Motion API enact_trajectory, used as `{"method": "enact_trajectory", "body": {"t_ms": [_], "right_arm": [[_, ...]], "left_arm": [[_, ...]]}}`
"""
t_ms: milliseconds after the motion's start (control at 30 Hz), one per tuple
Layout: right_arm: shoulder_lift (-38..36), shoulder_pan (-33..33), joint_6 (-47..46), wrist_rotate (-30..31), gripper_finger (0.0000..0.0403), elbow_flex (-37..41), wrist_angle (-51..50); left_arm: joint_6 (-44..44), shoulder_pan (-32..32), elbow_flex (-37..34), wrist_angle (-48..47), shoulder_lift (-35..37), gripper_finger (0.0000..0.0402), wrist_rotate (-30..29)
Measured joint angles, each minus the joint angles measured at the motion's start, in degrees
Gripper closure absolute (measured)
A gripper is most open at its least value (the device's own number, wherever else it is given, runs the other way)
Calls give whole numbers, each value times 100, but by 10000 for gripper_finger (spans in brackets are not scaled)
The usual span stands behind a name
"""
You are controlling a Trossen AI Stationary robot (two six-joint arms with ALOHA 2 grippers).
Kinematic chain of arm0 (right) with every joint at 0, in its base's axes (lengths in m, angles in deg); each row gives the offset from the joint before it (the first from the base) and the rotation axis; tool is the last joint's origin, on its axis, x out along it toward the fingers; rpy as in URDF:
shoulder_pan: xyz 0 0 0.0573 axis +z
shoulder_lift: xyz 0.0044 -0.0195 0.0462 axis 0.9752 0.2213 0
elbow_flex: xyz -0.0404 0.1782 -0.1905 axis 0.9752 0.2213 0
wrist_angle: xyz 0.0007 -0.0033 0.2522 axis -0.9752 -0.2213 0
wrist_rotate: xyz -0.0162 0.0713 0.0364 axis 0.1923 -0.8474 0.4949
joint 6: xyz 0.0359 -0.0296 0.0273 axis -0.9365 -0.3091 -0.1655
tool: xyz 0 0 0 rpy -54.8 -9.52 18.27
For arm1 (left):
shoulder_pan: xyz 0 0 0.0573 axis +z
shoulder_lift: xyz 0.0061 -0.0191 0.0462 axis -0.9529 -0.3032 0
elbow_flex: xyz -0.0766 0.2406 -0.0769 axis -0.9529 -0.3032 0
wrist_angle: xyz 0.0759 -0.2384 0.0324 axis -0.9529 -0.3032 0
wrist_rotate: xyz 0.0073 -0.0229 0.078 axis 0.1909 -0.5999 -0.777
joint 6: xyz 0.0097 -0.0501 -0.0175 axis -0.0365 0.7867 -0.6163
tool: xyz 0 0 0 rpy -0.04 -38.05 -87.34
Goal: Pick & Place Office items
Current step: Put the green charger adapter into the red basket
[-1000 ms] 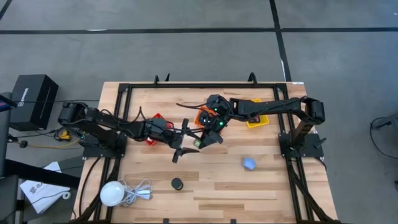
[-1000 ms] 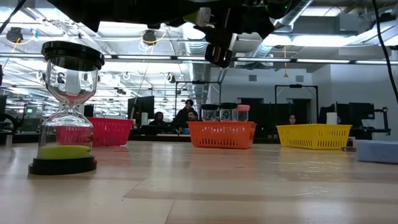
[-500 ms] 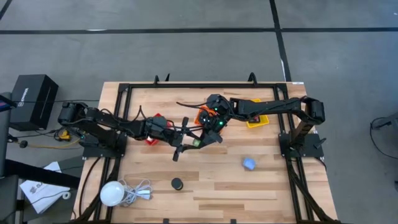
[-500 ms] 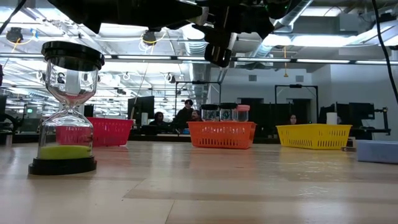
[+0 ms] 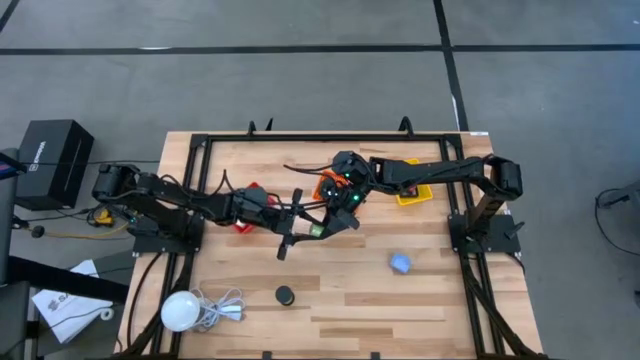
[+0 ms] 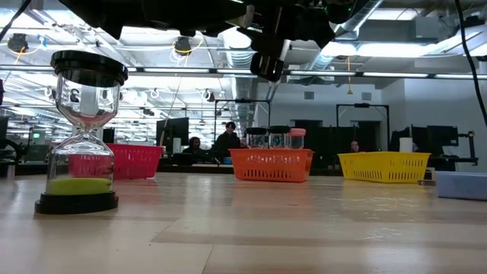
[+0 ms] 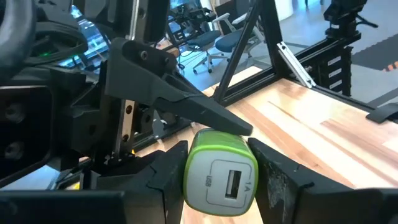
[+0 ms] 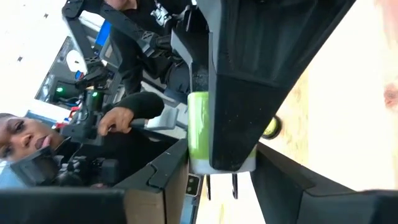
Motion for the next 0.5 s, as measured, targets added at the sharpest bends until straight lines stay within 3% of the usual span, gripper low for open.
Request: {"method": "enact_trajectory", "body": {"t_ms": [267,500], "right_arm": [[2,-7,21,-96,252,0,-66],[-2,3,363,-152,252,0,-187]], "left_arm": [[29,-11,0,-242,150,257,-115],[34,-85,-2,-1459,954,257,-901]]}}
